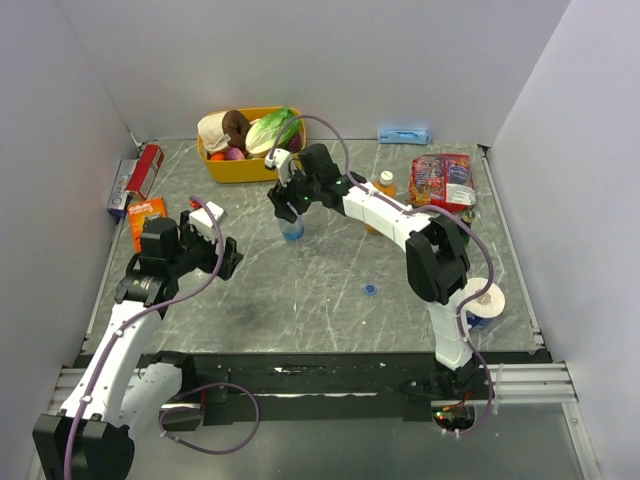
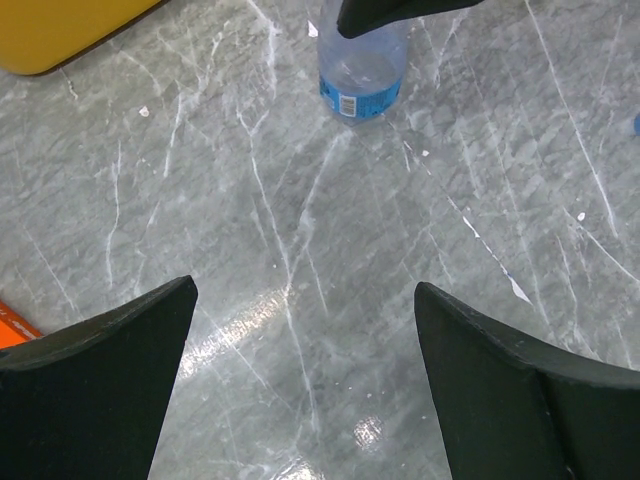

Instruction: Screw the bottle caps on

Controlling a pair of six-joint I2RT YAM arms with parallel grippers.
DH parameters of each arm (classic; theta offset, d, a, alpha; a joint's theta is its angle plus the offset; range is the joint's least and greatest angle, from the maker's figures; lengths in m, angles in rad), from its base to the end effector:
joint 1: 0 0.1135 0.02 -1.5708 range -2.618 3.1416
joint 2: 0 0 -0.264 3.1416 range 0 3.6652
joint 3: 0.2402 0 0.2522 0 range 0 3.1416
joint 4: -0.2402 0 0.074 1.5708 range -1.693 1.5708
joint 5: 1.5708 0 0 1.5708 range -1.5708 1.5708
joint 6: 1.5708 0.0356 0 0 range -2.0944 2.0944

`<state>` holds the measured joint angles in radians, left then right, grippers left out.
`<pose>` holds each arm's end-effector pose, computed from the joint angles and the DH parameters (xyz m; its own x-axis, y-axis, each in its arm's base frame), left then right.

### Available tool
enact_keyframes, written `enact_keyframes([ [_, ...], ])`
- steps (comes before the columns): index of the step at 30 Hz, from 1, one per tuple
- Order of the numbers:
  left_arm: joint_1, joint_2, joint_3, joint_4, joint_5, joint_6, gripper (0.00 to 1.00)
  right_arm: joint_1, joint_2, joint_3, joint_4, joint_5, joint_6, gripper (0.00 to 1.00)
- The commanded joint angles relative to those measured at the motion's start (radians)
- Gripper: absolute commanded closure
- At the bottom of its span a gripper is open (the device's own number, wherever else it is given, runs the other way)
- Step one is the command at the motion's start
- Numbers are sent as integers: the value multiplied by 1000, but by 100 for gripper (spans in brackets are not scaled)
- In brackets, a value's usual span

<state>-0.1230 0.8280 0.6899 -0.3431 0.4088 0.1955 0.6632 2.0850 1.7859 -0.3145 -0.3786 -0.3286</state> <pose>0.1837 -0.0370 0.2843 -0.3608 0.2242 -0.9053 0.5427 0.8399 -0.0083 0.3774 0.3115 0.2669 -0.1680 -0.5118 -0.8425 -0.9133 0.4026 -0.0624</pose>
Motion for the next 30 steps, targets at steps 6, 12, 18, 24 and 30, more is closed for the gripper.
enact_keyframes([
  [6,5,-24,-20,36,117,15,4,-4,-20,23,83,-3,43,68],
  [12,-18,-12,-115,235,217,41,4,-2,-155,29,-3,-110,81,100],
  [18,-47,118,-125,421,251,-71,4,7,-298,-16,-32,-261,216,100],
  [24,-119,171,-104,513,232,-129,4,22,-365,-82,-29,-307,250,100],
  [30,-165,198,-96,578,253,-237,4,30,-384,-98,-20,-328,260,100],
])
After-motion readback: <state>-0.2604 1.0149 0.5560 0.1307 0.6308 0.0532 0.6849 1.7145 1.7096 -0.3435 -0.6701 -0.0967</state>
